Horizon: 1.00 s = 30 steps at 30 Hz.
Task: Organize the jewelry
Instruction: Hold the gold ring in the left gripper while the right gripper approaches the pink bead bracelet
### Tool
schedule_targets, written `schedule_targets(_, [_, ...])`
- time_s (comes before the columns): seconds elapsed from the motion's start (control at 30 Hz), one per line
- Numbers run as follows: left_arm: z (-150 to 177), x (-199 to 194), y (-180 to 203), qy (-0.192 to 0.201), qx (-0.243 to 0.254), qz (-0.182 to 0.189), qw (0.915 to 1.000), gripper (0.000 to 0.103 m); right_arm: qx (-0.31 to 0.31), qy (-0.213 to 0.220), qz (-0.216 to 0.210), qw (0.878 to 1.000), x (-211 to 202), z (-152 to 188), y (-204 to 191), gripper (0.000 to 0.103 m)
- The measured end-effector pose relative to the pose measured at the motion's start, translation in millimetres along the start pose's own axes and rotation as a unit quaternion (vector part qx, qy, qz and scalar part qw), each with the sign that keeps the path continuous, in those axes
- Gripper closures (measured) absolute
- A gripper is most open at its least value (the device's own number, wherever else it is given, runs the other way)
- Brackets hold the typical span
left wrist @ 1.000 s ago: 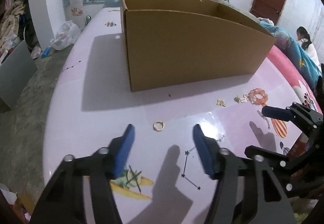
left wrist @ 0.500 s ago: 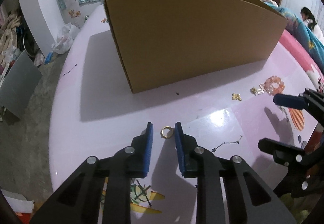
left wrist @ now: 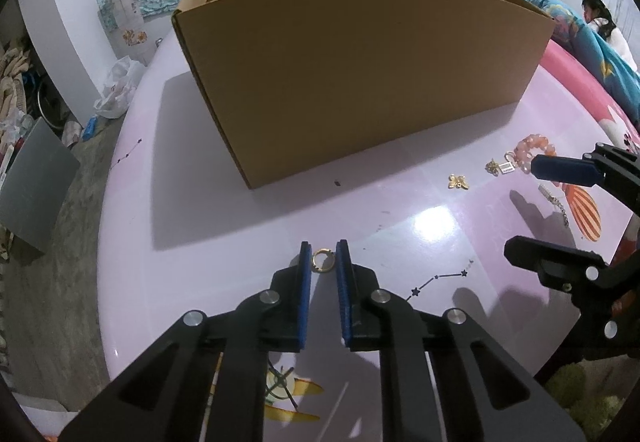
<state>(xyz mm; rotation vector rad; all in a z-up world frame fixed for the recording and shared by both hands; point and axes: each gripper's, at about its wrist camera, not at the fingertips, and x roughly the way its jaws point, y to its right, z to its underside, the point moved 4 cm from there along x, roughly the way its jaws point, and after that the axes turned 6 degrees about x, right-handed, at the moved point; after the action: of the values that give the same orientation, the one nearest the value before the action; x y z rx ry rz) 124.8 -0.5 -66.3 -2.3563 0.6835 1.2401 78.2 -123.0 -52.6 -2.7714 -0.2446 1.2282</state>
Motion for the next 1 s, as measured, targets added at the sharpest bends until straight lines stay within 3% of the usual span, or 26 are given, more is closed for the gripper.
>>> schedule_targets(0.17, [-3.1,-0.3,-2.0,0.002,-0.004,0.005,1.0,0.092,0.001,0.007,0.001,1.0,-5.8,-0.6,3.4,0.03])
schedule_targets(0.27, [-3.4,0.2,-3.1,0.004,-0.008,0.009,0.9999,0.092,0.009,0.007,-0.003,1.0,-6.4,-0.2,6.8,0.037])
schedule_targets(0.43, [-3.4,1.7,-4.5,0.007,-0.008,0.009,0.9999,0.092,0.023,-0.005,-0.015,1.0,1.4,-5.9,11.1,0.058])
schedule_targets(0.6, [-2.7,4.2,-7.2,0.009,-0.011,0.015,0.9998,0.092,0.018,-0.008,-0.018,1.0,5.9,-10.5,6.8,0.068])
schedule_targets(1.0, [-4.8,6.3,-8.5,0.018,-0.012,0.029,0.9993,0.092,0.038,-0.035,0.015,0.999,1.1,6.3,34.3,0.076])
